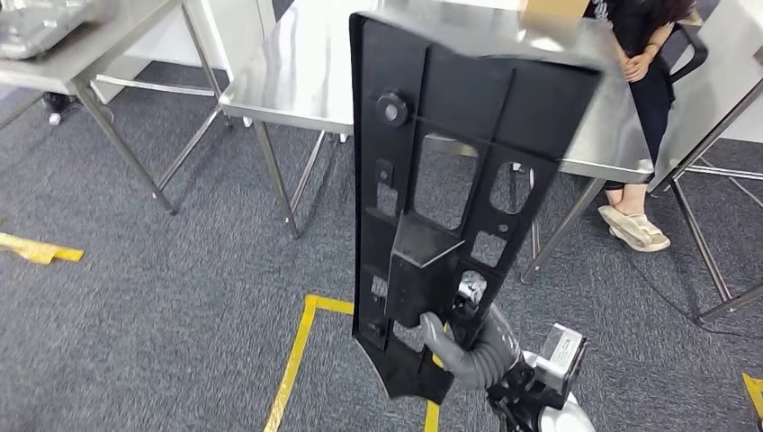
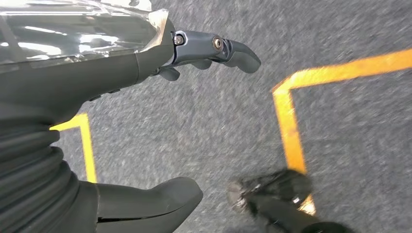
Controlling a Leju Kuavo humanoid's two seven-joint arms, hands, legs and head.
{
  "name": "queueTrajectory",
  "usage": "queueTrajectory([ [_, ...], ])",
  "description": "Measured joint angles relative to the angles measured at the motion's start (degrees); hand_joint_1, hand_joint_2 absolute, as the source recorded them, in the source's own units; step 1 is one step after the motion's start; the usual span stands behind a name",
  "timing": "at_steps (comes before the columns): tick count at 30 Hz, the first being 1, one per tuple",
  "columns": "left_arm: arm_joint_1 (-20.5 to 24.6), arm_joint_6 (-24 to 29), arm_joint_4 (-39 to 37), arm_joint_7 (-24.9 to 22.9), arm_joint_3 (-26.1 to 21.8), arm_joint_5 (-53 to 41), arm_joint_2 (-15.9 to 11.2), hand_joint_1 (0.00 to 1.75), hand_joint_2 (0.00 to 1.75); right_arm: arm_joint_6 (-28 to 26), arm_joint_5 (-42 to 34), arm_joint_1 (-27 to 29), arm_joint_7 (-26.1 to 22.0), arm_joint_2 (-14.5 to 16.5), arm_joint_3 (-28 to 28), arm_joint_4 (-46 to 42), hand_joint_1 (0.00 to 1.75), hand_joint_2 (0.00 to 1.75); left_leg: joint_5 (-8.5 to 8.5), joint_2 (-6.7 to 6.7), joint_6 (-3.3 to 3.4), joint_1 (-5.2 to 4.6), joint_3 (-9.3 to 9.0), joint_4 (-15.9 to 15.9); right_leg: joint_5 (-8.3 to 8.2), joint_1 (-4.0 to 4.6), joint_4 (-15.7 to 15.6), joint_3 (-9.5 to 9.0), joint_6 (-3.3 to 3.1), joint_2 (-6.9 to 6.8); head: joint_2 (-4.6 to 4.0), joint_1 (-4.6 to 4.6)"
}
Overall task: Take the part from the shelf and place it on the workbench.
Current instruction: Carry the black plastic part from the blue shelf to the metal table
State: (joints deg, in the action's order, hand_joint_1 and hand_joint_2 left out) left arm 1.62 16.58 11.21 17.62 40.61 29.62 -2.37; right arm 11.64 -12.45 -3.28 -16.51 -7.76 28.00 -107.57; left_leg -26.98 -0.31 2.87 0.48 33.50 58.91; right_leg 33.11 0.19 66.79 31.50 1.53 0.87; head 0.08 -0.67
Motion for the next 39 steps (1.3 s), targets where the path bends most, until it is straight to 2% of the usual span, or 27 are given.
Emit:
queueTrajectory([
  [2, 0.0, 0.0, 0.0, 0.0, 0.0, 0.0, 0.0, 0.0, 1.75, 0.0, 0.0, 0.1, 0.0, 0.0, 0.0, 0.0, 1.75, 1.75, -0.81, -0.06, 0.1, 0.06, -0.98, -0.3, 2.5, -0.42, 5.5, 4.89, -0.04, -0.08, 0.0, -0.05],
  [4, 0.0, 0.0, 0.0, 0.0, 0.0, 0.1, 0.1, 0.0, 1.75, 0.1, 0.0, 0.2, 0.0, -0.1, 0.0, 0.0, 1.75, 1.75, -2.03, -0.21, -0.13, 0.18, -2.28, -0.3, 3.98, -0.92, 5.9, 7.8, 0.37, -0.21, 0.01, -0.06],
  [5, -0.1, 0.1, 0.0, 0.0, 0.0, 0.2, 0.1, 0.0, 1.75, 0.1, 0.0, 0.3, 0.0, -0.1, 0.0, 0.1, 1.75, 1.75, -2.76, -0.29, -0.33, 0.25, -3.16, -0.3, 3.08, -1.16, 3.7, 8.1, 0.96, -0.33, 0.01, -0.08],
  [7, -0.1, 0.1, 0.0, 0.0, 0.0, 0.3, 0.1, 0.0, 1.75, 0.1, 0.0, 0.4, 0.0, -0.2, 0.0, 0.2, 1.75, 1.75, -4.38, -0.36, -0.84, 0.31, -4.97, -0.3, -2.56, -1.48, -2.8, 7.53, 2.57, -0.87, 0.01, -0.1],
  [8, -0.1, 0.2, 0.0, 0.0, 0.0, 0.3, 0.1, 0.0, 1.75, 0.1, 0.0, 0.4, 0.0, -0.2, 0.0, 0.3, 1.75, 1.75, -5.2, -0.36, -1.24, 0.3, -5.66, -0.3, -5.39, -1.38, -5.1, 6.94, 2.71, -1.32, 0.01, -0.11],
  [9, -0.2, 0.3, -0.1, 0.0, 0.0, 0.4, 0.1, 0.0, 1.75, 0.2, 0.0, 0.4, 0.0, -0.2, 0.0, 0.3, 1.75, 1.75, -5.91, -0.31, -1.71, 0.32, -6.3, -0.5, -7.4, -1.14, -6.3, 6.35, 2.35, -1.6, 0.01, -0.05],
  [10, -0.2, 0.3, -0.1, 0.1, 0.0, 0.4, 0.2, 0.0, 1.75, 0.2, 0.0, 0.4, -0.1, -0.3, 0.0, 0.4, 1.75, 1.75, -6.24, -0.21, -2.17, 0.34, -6.98, -0.4, -8.17, -0.91, -6.6, 5.8, 1.52, -1.77, 0.01, -0.03],
  [12, 0.0, 0.4, -0.1, 0.1, 0.0, 0.5, 0.2, 0.0, 1.75, 0.2, 0.0, 0.2, -0.2, -0.2, 0.0, 0.4, 1.75, 1.75, -5.93, 0.04, -2.89, 0.58, -7.52, 0.9, -7.74, -0.85, -7.1, 4.1, -0.25, -1.46, 0.01, 0.02],
  [13, 0.1, 0.5, -0.1, 0.1, 0.0, 0.5, 0.3, 0.0, 1.75, 0.2, -0.1, 0.0, -0.2, -0.2, 0.0, 0.4, 1.75, 1.75, -5.46, 0.12, -3.05, 0.65, -6.93, 2.9, -7.39, -1.01, -7.5, 3.18, -0.94, -1.36, 0.01, 0.05],
  [15, 0.4, 0.5, -0.1, 0.1, 0.0, 0.5, 0.5, 0.0, 1.75, 0.2, -0.1, -0.2, -0.2, 0.0, 0.0, 0.4, 1.75, 1.75, -5.87, 0.15, -3.32, 0.76, -2.97, 9.0, -6.51, -1.18, -8.1, 1.4, -2.05, -1.23, 0.01, 0.31],
  [17, 0.3, 0.5, -0.1, 0.1, 0.0, 0.5, 0.5, 0.0, 1.75, 0.2, -0.1, -0.3, -0.3, 0.1, 0.0, 0.5, 1.75, 1.75, -9.07, 0.13, -3.58, 0.72, 2.49, 14.8, -5.36, -1.05, -8.2, 0.15, -2.52, -0.97, 0.01, 0.46],
  [19, 0.1, 0.5, -0.1, 0.1, 0.0, 0.5, 0.5, 0.0, 1.75, 0.2, -0.1, -0.2, -0.3, 0.2, 0.0, 0.5, 1.75, 1.75, -12.04, 0.15, -3.71, 0.72, 6.26, 15.8, -3.93, -0.97, -8.2, -1.41, -2.46, -0.62, 0.01, 0.48],
  [20, 0.1, 0.5, -0.1, 0.1, 0.0, 0.5, 0.4, 0.0, 1.75, 0.2, 0.0, -0.2, -0.3, 0.2, 0.0, 0.5, 1.75, 1.75, -11.69, 0.16, -3.64, 0.72, 7.05, 14.2, -3.16, -0.95, -8.2, -2.37, -2.37, -0.5, 0.01, 0.5],
  [21, 0.0, 0.5, -0.1, 0.1, 0.0, 0.5, 0.4, 0.0, 1.75, 0.2, 0.0, -0.2, -0.3, 0.2, 0.0, 0.5, 1.75, 1.75, -9.25, 0.17, -3.43, 0.7, 7.26, 11.4, -2.32, -0.94, -8.2, -3.23, -2.22, -0.45, 0.01, 0.5],
  [23, -0.2, 0.5, -0.2, 0.1, 0.0, 0.5, 0.3, 0.0, 1.75, 0.2, 0.0, -0.2, -0.3, 0.2, 0.0, 0.6, 1.75, 1.75, -1.44, 0.24, -2.71, 0.5, 7.21, 5.2, -0.65, -0.73, -8.3, -4.6, -1.75, -0.37, 0.0, 0.53],
  [24, -0.3, 0.5, -0.3, 0.1, 0.0, 0.5, 0.3, 0.0, 1.75, 0.2, 0.0, -0.2, -0.2, 0.2, 0.0, 0.6, 1.75, 1.75, 1.63, 0.22, -2.33, 0.33, 6.95, 3.3, 0.1, -0.57, -8.5, -5.04, -1.39, -0.31, 0.0, 0.5],
  [25, -0.4, 0.5, -0.4, 0.1, 0.0, 0.5, 0.3, 0.0, 1.75, 0.2, 0.0, -0.2, -0.2, 0.2, 0.1, 0.7, 1.75, 1.75, 3.14, 0.18, -1.95, 0.18, 6.75, 2.3, 0.41, -0.42, -8.5, -5.68, -0.91, -0.22, 0.0, 0.51],
  [27, -0.4, 0.5, -0.3, 0.1, 0.0, 0.5, 0.4, 0.0, 1.75, 0.2, 0.0, -0.2, -0.2, 0.2, 0.1, 0.7, 1.75, 1.75, 3.15, 0.07, -1.19, 0.16, 5.28, 1.7, 0.03, -0.33, -7.6, -6.3, 0.22, -0.15, 0.01, 0.49],
  [28, -0.4, 0.5, -0.3, 0.1, 0.0, 0.5, 0.4, 0.0, 1.75, 0.2, 0.0, -0.3, -0.2, 0.3, 0.1, 0.7, 1.75, 1.75, 2.98, 0.03, -0.82, 0.26, 4.47, 1.2, -0.61, -0.36, -5.8, -5.73, 0.65, -0.17, 0.01, 0.44],
  [30, -0.3, 0.5, -0.3, 0.1, 0.0, 0.5, 0.4, 0.0, 1.75, 0.2, 0.0, -0.3, -0.2, 0.2, 0.1, 0.6, 1.75, 1.75, 2.27, -0.1, -0.31, 0.42, 2.77, 0.5, -0.97, -0.54, 0.2, -1.71, 0.73, -0.28, 0.0, 0.28],
  [32, -0.3, 0.4, -0.3, 0.1, 0.0, 0.5, 0.4, 0.0, 1.75, 0.2, 0.0, -0.3, -0.2, 0.2, 0.1, 0.6, 1.75, 1.75, 1.09, -0.34, -0.09, 0.41, 1.28, 0.1, 1.24, -0.59, 5.9, 3.47, 0.21, -0.31, -0.01, 0.2],
  [34, -0.3, 0.4, -0.3, 0.1, 0.0, 0.5, 0.4, 0.0, 1.75, 0.2, 0.0, -0.1, -0.2, 0.2, 0.1, 0.7, 1.75, 1.75, -0.46, -0.66, -0.1, 0.41, -0.56, 0.1, 3.98, -0.64, 6.4, 6.69, 0.11, -0.32, -0.01, 0.18],
  [35, -0.3, 0.4, -0.3, 0.1, 0.0, 0.5, 0.4, 0.0, 1.75, 0.2, 0.0, -0.1, -0.2, 0.2, 0.1, 0.7, 1.75, 1.75, -1.26, -0.82, -0.15, 0.4, -1.61, 0.1, 3.93, -0.67, 4.5, 7.14, 0.48, -0.33, -0.01, 0.18],
  [36, -0.3, 0.4, -0.3, 0.1, 0.0, 0.5, 0.4, 0.0, 1.75, 0.2, 0.0, -0.1, -0.2, 0.2, 0.1, 0.7, 1.75, 1.75, -2.09, -0.92, -0.24, 0.4, -2.67, 0.1, 2.43, -0.71, 1.4, 7.06, 1.09, -0.35, -0.01, 0.16],
  [37, -0.4, 0.4, -0.3, 0.1, 0.0, 0.5, 0.4, 0.0, 1.75, 0.2, 0.0, -0.1, -0.2, 0.2, 0.1, 0.8, 1.75, 1.75, -2.85, -0.98, -0.37, 0.41, -3.43, 0.0, -0.74, -0.7, -1.9, 6.65, 1.67, -0.45, -0.01, 0.15],
  [38, -0.4, 0.4, -0.3, 0.1, 0.0, 0.5, 0.4, 0.0, 1.75, 0.2, 0.0, -0.1, -0.2, 0.2, 0.1, 0.8, 1.75, 1.75, -3.59, -1.06, -0.6, 0.35, -4.24, 0.0, -4.02, -0.61, -4.8, 6.2, 1.99, -0.7, -0.01, 0.16],
  [39, -0.5, 0.5, -0.3, 0.1, 0.0, 0.6, 0.4, 0.0, 1.75, 0.2, 0.0, 0.0, -0.2, 0.2, 0.1, 0.9, 1.75, 1.75, -4.25, -1.1, -0.93, 0.32, -4.77, -0.1, -6.77, -0.39, -6.7, 5.6, 1.81, -0.92, -0.01, 0.16],
])
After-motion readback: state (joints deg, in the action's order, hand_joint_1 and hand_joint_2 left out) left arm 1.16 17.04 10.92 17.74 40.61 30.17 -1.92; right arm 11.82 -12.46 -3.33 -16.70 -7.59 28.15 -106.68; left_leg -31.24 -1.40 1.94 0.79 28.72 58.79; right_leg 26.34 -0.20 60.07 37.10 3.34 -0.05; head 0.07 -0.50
